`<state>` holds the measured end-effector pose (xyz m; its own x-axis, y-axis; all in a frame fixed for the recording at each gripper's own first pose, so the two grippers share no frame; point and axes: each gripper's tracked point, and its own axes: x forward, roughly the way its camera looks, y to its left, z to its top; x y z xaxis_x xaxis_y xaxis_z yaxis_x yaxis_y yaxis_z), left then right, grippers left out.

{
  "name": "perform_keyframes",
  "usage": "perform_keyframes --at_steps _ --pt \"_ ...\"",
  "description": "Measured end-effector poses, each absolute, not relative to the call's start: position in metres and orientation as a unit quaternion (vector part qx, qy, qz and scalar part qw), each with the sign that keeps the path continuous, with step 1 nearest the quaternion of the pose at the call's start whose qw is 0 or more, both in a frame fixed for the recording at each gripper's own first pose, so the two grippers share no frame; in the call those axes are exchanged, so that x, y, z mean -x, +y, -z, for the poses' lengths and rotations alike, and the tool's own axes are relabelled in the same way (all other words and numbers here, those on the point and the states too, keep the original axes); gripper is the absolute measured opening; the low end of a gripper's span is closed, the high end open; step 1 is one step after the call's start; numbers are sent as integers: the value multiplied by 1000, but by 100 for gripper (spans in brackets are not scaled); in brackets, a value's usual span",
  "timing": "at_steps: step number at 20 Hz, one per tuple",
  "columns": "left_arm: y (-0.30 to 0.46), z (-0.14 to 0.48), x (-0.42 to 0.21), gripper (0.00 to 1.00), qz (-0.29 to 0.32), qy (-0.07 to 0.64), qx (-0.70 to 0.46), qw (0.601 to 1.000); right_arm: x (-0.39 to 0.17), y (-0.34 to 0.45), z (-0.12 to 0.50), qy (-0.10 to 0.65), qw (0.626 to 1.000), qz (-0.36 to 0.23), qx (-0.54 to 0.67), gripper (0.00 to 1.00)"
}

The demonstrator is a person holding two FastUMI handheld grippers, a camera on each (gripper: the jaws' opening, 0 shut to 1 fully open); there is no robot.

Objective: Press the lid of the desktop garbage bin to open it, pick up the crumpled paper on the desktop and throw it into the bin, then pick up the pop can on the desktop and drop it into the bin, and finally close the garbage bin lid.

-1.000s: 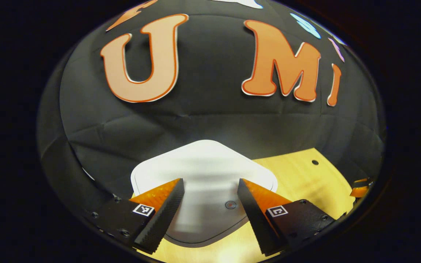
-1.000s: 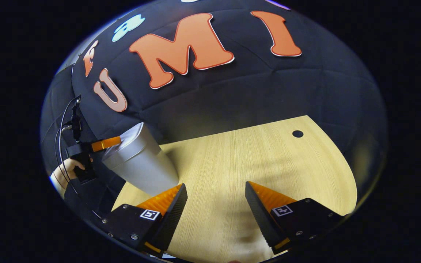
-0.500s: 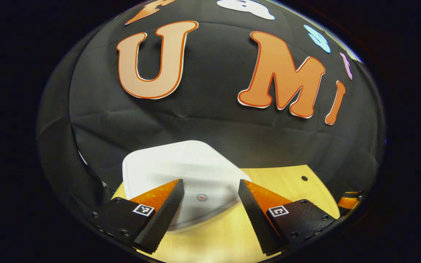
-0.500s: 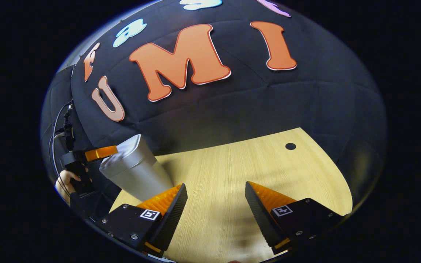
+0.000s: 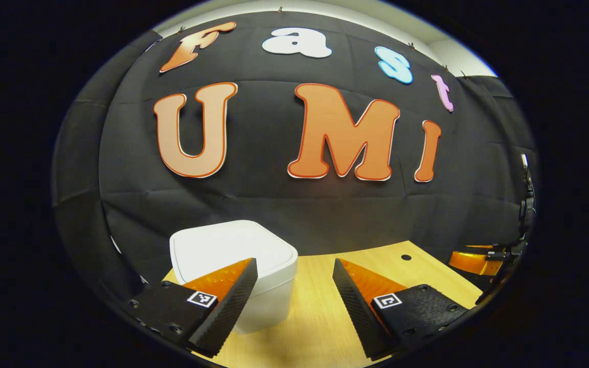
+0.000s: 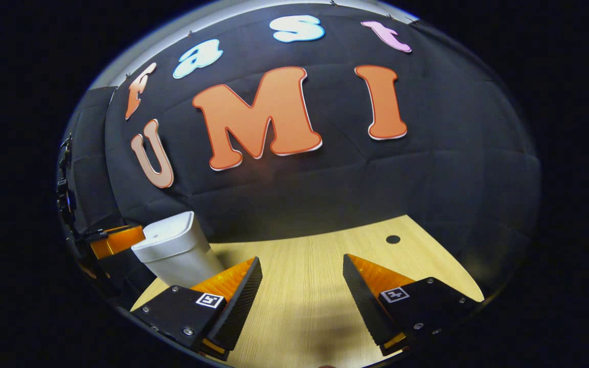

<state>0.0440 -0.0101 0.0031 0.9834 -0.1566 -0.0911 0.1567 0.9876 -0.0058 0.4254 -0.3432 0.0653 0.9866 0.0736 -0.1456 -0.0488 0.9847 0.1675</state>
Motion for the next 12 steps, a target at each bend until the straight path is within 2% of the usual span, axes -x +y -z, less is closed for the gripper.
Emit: perform_keyframes --at_steps 3,12 --pt "-22 2 -32 94 94 47 -7 994 -420 -331 -75 50 996 -36 -64 95" --pt "-24 6 -25 94 115 57 9 992 -402 -310 -72 54 996 -39 -59 95"
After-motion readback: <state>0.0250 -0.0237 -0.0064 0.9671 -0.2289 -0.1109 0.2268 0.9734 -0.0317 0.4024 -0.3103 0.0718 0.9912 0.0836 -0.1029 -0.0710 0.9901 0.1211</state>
